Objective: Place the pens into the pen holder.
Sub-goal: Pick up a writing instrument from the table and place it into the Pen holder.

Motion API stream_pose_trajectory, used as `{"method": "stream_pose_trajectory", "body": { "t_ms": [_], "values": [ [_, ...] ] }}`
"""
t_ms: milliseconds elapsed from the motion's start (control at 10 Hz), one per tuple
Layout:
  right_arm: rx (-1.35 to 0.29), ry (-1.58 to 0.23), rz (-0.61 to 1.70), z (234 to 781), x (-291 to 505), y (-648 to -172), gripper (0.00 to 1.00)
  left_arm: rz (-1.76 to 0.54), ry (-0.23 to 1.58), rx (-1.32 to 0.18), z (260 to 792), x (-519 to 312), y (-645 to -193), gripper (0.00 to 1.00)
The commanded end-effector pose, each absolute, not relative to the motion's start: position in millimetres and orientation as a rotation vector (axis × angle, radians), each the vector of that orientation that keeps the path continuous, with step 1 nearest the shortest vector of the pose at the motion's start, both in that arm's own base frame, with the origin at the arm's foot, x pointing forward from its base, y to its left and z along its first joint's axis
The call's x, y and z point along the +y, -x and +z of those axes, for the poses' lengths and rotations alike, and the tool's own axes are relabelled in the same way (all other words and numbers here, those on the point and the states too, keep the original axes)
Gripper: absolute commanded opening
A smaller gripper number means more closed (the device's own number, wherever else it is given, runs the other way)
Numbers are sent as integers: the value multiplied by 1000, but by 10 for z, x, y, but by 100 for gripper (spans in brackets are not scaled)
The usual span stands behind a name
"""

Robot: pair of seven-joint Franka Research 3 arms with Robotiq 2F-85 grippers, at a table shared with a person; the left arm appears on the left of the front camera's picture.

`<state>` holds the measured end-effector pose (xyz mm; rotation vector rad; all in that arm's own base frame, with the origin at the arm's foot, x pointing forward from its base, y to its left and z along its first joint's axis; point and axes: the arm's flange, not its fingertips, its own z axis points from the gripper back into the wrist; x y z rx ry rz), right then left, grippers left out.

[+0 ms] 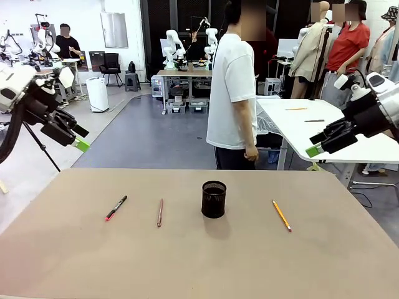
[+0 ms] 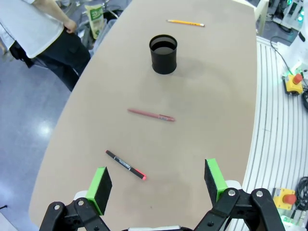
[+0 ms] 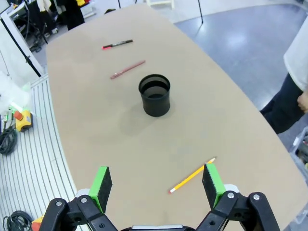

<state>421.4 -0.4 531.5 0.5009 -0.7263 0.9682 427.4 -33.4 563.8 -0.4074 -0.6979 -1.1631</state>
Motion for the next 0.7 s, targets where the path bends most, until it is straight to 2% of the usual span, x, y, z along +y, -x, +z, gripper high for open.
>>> {"method": "stream_pose_trajectory", "body": {
  "t_ms": [0,600],
  "values": [
    [-742,-500,968,5337,21,-4187,100,-1172,404,-705,5680,-345,-4246,100],
    [-742,-500,968,5337,21,-4187,100,-1172,404,-705,5680,-345,-4246,100]
  ]
}}
